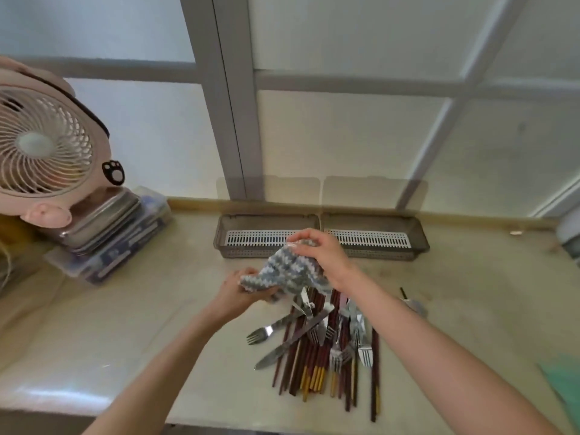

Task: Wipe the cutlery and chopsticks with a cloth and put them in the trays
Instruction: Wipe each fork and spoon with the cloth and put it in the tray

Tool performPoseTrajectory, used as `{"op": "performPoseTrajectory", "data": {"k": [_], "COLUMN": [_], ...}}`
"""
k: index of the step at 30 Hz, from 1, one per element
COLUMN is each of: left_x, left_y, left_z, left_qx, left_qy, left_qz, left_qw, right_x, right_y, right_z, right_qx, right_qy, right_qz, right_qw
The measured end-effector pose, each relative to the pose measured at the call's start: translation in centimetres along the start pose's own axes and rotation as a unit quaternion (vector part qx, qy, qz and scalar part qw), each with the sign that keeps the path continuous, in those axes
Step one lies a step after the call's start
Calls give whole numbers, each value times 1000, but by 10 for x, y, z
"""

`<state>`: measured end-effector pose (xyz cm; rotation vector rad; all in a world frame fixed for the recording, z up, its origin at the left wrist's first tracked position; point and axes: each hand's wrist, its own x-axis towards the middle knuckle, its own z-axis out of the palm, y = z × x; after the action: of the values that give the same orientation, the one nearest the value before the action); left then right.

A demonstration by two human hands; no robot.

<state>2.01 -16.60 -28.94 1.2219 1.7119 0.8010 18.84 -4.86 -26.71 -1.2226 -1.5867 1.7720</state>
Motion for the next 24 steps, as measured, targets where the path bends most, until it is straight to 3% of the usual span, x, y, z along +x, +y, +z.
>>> {"op": "performPoseTrajectory", "data": {"k": [4,8,10,12,13,14,16,17,19,21,22,24], "left_x": [-8,-9,-11,-15,-17,-20,-24,-25,-30,-28,-30,-32], "left_y": [-3,-4,-11,-28,-37,-47,-57,-63,-74,-89,-90,-93], "left_z": [6,5,8,13,15,17,22,25,33,37,38,40], "left_qx": [-228,-438,-546,-666,-700,-712,-747,-781,-803,-858,-867,-846], "left_qy": [17,4,-18,-43,-47,-22,-10,-7,60,68,57,60], "left_qz": [-27,-28,-55,-71,-74,-80,-55,-39,-51,-63,-75,-131], "left_qw": [973,899,836,741,709,697,663,624,591,505,489,514], "right_x": [3,2,-5,-12,-15,-17,-18,-16,-14,-10,-9,-7], "right_y": [19,62,90,110,115,117,115,114,114,117,120,119], "right_z": [-5,-7,-8,-9,-9,-8,-5,-3,-2,-1,-1,1], "right_qx": [24,-137,-340,-522,-570,-595,-620,-627,-640,-657,-663,-671], "right_qy": [56,108,51,-74,-114,-131,-132,-138,-156,-169,-172,-171], "right_qz": [-16,-12,-9,-34,-53,-71,-100,-114,-145,-161,-165,-181], "right_qw": [998,985,939,849,812,790,767,758,739,716,710,698]}}
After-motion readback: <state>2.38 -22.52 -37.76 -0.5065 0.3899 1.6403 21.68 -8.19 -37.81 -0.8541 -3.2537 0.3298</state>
